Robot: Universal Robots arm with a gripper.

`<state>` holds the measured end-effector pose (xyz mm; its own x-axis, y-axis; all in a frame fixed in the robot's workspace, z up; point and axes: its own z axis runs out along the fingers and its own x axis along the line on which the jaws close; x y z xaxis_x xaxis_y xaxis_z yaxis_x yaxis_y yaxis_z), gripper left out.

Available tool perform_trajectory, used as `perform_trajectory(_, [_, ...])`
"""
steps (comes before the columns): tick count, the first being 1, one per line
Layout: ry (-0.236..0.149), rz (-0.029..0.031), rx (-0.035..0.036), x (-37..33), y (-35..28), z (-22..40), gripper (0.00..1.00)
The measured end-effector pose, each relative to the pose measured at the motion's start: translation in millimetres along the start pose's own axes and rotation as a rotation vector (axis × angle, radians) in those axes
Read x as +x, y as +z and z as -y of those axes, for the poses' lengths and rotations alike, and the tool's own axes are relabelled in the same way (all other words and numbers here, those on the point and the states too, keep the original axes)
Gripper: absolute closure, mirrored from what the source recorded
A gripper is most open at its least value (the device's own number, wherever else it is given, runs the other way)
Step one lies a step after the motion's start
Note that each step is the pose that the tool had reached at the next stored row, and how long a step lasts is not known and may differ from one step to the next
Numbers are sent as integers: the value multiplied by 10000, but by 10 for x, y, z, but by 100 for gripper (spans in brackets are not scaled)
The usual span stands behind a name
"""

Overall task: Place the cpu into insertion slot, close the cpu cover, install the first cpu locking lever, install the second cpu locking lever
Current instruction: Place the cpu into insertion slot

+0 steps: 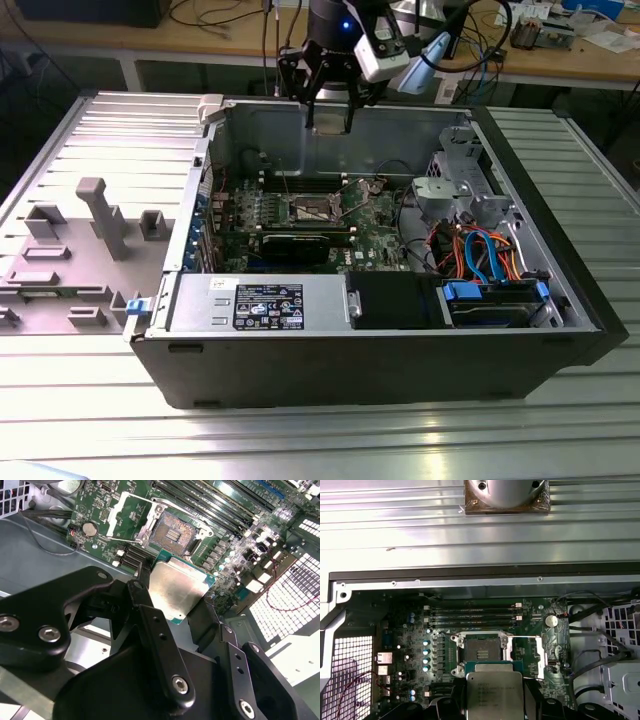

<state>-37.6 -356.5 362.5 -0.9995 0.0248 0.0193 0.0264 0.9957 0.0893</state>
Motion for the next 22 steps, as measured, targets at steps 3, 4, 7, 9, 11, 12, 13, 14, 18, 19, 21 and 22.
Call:
perform_trajectory(3, [0, 0, 0, 3, 2, 0, 45])
perform_trajectory(4, [1, 0, 0, 4, 2, 0, 45])
perform_trajectory(7, [0, 0, 0, 7, 4, 1, 45])
perform_trajectory(9, [0, 0, 0, 11, 6, 1, 45])
perform_trajectory(11, [0, 0, 0, 12, 7, 1, 45])
perform_trajectory(12, [0, 0, 0, 13, 7, 1, 45])
perform_trajectory(13, [0, 1, 0, 15, 9, 1, 45])
perform_trajectory(14, [0, 0, 0, 16, 11, 1, 45])
perform_trajectory(18, [0, 1, 0, 21, 14, 2, 45])
perform_trajectory(19, [3, 1, -1, 27, 17, 2, 45])
perform_trajectory(21, [-1, 0, 0, 30, 22, 3, 45])
perform_trajectory(22, [0, 1, 0, 32, 27, 3, 45])
